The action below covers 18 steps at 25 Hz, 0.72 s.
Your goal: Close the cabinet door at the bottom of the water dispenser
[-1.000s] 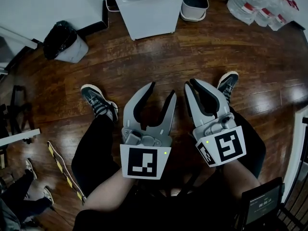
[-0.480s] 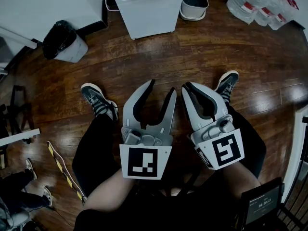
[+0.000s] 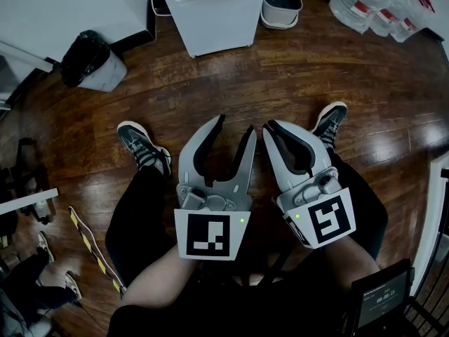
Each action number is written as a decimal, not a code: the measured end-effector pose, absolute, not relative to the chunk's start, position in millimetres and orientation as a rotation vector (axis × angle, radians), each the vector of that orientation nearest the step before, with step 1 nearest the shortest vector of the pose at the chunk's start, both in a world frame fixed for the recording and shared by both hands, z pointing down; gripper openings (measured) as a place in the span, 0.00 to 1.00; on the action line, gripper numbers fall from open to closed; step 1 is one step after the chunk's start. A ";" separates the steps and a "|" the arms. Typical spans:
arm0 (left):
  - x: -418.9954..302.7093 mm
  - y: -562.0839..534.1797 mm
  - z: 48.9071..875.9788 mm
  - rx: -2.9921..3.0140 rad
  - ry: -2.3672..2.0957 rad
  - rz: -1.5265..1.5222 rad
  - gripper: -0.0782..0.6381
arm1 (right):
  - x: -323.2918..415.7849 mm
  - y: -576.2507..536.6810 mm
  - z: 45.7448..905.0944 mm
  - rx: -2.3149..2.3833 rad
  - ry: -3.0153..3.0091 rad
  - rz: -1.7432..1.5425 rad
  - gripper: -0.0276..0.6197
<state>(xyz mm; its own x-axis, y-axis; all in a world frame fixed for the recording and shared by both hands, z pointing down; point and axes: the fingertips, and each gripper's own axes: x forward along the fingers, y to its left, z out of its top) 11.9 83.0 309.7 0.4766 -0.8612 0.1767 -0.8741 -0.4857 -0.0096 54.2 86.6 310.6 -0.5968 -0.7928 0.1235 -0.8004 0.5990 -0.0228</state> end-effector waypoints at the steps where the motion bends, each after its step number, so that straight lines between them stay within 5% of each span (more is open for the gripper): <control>1: 12.3 83.0 309.8 2.627 -1.548 0.242 0.37 | 54.2 86.6 310.5 1.357 -2.720 0.117 0.09; 18: 15.9 82.3 311.1 2.633 -1.536 0.255 0.37 | 57.3 86.6 310.8 1.359 -2.718 0.120 0.09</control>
<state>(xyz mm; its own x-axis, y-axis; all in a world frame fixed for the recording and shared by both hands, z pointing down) 15.9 82.3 311.1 0.4826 -0.8562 0.1847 -0.8699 -0.4930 -0.0122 57.3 86.6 310.8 -0.5964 -0.7929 0.1251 -0.8008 0.5984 -0.0256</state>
